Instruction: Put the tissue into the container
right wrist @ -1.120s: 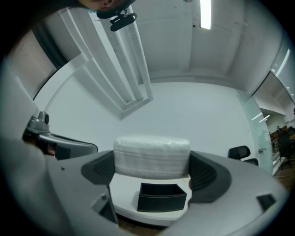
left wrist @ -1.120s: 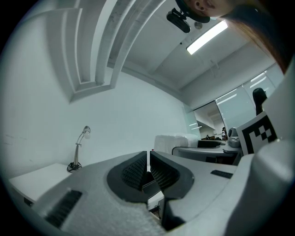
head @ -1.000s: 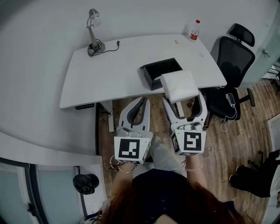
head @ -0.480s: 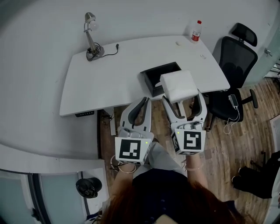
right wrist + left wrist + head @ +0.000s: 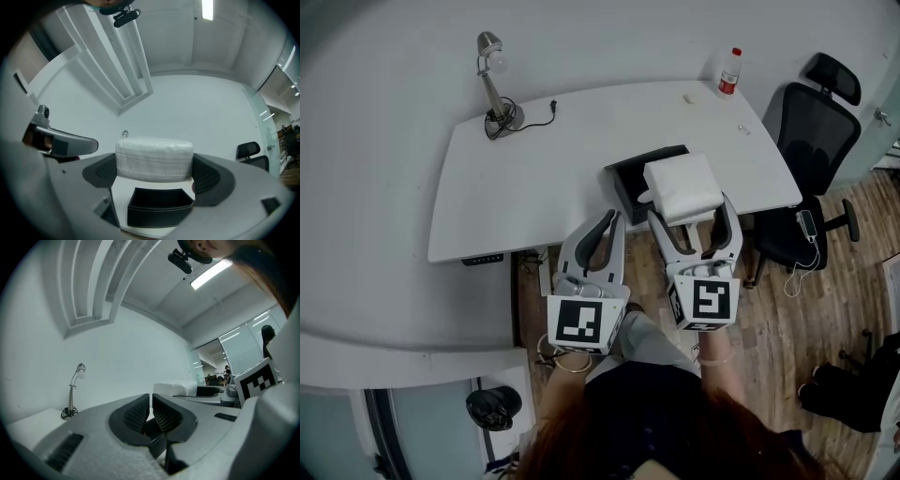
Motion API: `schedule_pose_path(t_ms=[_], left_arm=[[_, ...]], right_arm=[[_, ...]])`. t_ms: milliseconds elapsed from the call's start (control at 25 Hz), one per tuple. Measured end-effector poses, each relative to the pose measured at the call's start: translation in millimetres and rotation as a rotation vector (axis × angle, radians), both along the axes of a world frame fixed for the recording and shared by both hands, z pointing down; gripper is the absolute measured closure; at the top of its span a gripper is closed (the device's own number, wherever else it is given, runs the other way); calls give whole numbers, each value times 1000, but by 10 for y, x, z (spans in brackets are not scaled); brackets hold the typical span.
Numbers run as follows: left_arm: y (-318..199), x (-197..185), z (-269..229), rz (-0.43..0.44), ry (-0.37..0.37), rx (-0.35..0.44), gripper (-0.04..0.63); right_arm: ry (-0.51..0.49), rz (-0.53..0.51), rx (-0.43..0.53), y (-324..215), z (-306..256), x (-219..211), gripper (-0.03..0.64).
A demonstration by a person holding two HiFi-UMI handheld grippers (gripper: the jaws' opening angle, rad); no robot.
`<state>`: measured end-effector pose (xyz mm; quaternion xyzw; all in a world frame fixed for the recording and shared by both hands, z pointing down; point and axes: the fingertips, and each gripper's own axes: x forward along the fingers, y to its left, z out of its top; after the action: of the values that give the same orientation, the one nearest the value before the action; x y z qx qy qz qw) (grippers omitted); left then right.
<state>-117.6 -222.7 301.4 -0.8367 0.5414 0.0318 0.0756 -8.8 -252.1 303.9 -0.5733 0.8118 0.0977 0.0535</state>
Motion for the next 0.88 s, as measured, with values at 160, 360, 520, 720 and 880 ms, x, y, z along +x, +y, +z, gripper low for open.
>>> schedule_pose_path(t_ms=[160,360,520,720,880], left_arm=[[-167,-37,52,-1,-7,-18,554],[-379,-30,54,2,-1,-24,554],[-540,-14,61,4,5,-26,554],[-730,-12,129,3,1,-39,554],[-879,-9,185,0,-2,-55,554]], right_arm=[[4,-6,-12,-170,59,-57,170],[20,-14,-33,-388,146,-80,170],[31,-24,-52,-547,229,-92,170],[49,-29,-82,-740,368,-91,170],[61,-35,-112,-888,490,-85,170]])
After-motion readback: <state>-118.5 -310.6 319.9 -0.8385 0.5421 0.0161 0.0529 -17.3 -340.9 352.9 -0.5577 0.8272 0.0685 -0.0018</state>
